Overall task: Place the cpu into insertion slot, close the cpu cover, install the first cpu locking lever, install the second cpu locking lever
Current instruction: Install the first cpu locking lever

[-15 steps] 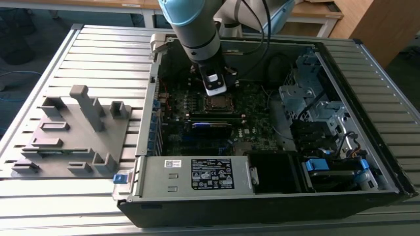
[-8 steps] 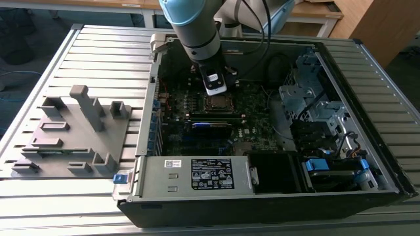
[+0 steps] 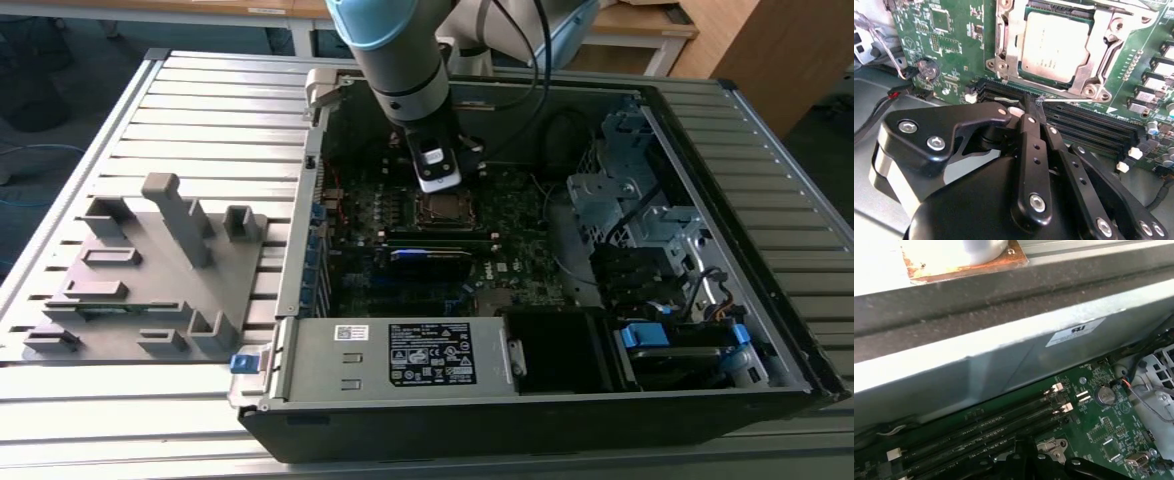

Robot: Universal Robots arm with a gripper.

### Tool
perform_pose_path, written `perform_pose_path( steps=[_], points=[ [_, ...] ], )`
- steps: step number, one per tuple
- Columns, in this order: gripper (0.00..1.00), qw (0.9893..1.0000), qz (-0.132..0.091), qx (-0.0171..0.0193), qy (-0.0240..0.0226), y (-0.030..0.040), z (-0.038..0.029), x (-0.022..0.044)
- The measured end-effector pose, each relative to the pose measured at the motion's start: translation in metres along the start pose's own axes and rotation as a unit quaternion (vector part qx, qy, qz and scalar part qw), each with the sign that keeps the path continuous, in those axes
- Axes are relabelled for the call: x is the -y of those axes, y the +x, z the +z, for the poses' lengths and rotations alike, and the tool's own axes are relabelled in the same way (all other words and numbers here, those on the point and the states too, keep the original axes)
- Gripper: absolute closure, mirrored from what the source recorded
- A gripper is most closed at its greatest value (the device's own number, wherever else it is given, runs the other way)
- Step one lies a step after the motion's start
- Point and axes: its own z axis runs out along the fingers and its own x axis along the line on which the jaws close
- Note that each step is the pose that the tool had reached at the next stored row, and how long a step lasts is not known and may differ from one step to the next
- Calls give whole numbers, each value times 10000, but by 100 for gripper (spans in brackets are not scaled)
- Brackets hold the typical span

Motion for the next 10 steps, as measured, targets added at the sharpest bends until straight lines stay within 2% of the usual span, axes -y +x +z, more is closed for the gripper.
perform_pose_path(
  steps=[3,10],
  points=[
    [90,10000,80,42,39,1,7,-3],
    [90,9998,164,91,88,23,31,-40]
  ],
)
